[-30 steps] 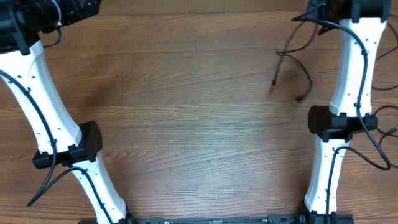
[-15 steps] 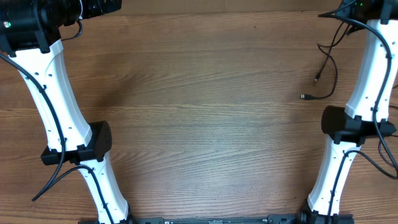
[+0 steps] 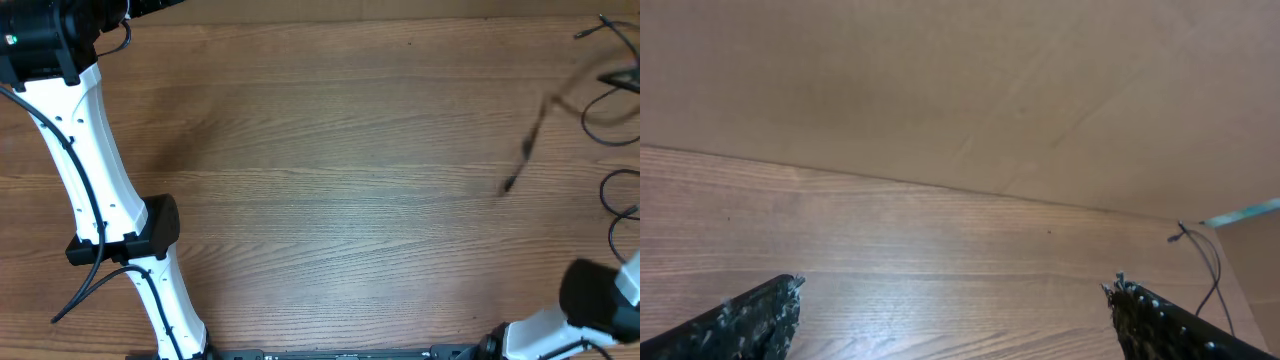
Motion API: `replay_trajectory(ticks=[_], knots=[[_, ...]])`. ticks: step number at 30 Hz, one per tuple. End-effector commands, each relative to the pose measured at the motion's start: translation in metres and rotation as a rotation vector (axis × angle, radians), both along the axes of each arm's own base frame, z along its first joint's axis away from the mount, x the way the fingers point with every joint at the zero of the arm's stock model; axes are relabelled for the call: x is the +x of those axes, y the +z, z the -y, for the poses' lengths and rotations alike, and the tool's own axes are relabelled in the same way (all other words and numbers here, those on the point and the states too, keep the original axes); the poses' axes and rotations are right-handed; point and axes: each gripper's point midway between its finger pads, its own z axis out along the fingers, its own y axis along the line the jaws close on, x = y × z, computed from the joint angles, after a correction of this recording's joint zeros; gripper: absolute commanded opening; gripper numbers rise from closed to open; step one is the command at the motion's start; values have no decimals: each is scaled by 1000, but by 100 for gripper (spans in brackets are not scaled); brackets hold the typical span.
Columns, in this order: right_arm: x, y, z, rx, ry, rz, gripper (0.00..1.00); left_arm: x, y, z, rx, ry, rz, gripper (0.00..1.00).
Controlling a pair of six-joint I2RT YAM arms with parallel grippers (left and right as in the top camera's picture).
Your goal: Untangle cables
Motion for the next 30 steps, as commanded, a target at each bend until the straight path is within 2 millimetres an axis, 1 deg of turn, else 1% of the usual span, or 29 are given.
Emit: replay_trajectory(ticks=[1,3,4,8,13,15,16,19,22,24,26,28,29,30], knots=[[8,-56,11,74,-40,-119,4,-10,19,4,-28,7,38,99],[17,-77,13,95,-35,-134,4,-10,19,5,-32,7,36,100],[22,-90,15,100,-34,-142,4,-10,19,6,-40,8,33,100],[38,-135,22,102,-32,-155,4,-11,19,15,-42,-10,32,100],[52,-196,33,106,-40,-135,4,-12,19,26,-41,-32,32,100],[62,-219,30,130,3,-99,4,-12,19,29,-41,-38,32,100],[67,-227,27,145,32,-79,4,-12,19,30,-41,-40,32,100],[78,-256,8,232,106,-14,7,-12,20,33,-42,-45,33,100],[81,-280,-15,332,168,-6,4,-12,20,35,-48,-47,35,100],[84,-290,-33,373,207,-27,4,-11,22,36,-48,-50,42,100],[89,-294,-53,387,253,-40,4,-10,24,38,-47,-55,54,100],[95,-293,-75,386,304,-45,4,-8,28,40,-50,-59,69,100],[100,-291,-91,388,332,-41,4,-8,29,41,-49,-61,75,100],[103,-290,-102,390,348,-38,4,-8,30,42,-49,-63,79,100]])
